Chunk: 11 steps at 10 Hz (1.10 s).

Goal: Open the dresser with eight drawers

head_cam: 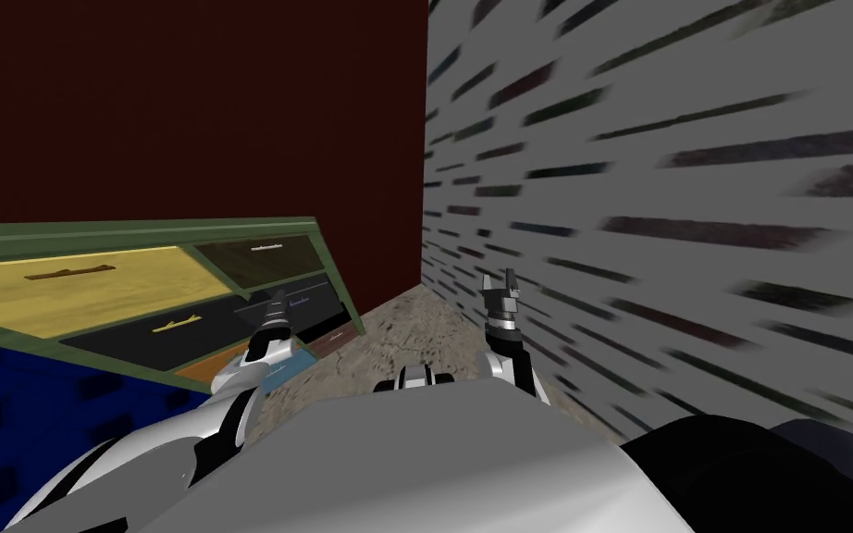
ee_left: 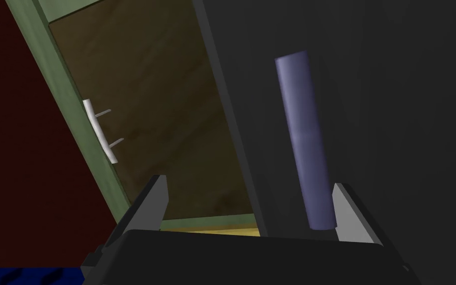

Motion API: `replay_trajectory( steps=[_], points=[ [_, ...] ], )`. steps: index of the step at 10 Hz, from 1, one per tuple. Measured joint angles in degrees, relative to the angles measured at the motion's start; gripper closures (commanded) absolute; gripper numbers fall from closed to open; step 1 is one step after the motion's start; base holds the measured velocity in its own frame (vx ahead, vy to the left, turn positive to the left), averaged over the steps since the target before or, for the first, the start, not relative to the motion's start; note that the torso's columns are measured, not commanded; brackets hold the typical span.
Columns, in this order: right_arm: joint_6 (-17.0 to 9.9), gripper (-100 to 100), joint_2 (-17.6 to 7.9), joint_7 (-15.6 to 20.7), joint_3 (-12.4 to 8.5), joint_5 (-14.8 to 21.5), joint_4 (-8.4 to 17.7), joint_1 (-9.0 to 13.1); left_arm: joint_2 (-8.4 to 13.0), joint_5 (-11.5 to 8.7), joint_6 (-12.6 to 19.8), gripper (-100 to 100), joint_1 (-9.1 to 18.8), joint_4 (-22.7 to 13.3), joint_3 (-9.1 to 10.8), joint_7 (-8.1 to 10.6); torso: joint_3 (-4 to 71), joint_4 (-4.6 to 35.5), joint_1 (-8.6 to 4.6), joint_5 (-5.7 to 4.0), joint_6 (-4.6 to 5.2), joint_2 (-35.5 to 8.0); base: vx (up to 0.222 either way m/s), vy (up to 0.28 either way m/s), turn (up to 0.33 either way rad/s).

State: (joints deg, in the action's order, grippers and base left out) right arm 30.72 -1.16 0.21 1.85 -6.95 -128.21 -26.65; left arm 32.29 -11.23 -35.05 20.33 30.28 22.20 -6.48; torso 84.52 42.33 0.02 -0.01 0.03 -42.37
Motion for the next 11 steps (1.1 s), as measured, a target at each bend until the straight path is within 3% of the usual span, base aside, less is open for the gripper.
replay_trajectory(
  steps=[3, 5, 6, 11],
  points=[
    [0.0, 0, 0.0, 0.0, 0.0, 0.0, 0.0, 0.0, 3.7, -0.4, 0.4, -100, 2.2, -3.6, -3.63, 3.76, -0.1, 0.2, -0.28, -0.27, -0.07, -0.2, 0.014, -0.065, 0.062],
    [0.0, 0, 0.0, 0.0, 0.0, 0.0, 0.0, 0.0, 3.3, -0.7, 2.2, -100, 0.9, -0.8, -3.32, 3.38, -0.1, 0.2, -0.25, -0.28, 0.09, -0.2, 0.001, 0.003, -0.001],
    [0.0, 0, 0.0, 0.0, 0.0, 0.0, 0.0, 0.0, 3.2, -0.7, 2.4, 0, 0.8, -0.7, -3.31, 3.29, -0.1, 0.2, -0.28, -0.22, 0.03, -0.1, 0.0, 0.0, 0.0],
    [0.0, 0, 0.0, 0.0, 0.0, 0.0, 0.0, 0.0, 3.0, -0.7, 2.7, 0, 0.6, -1.0, -3.38, 3.31, 0.0, 0.0, -0.1, -0.06, -0.03, 0.0, 0.0, 0.0, 0.0]
  ],
)
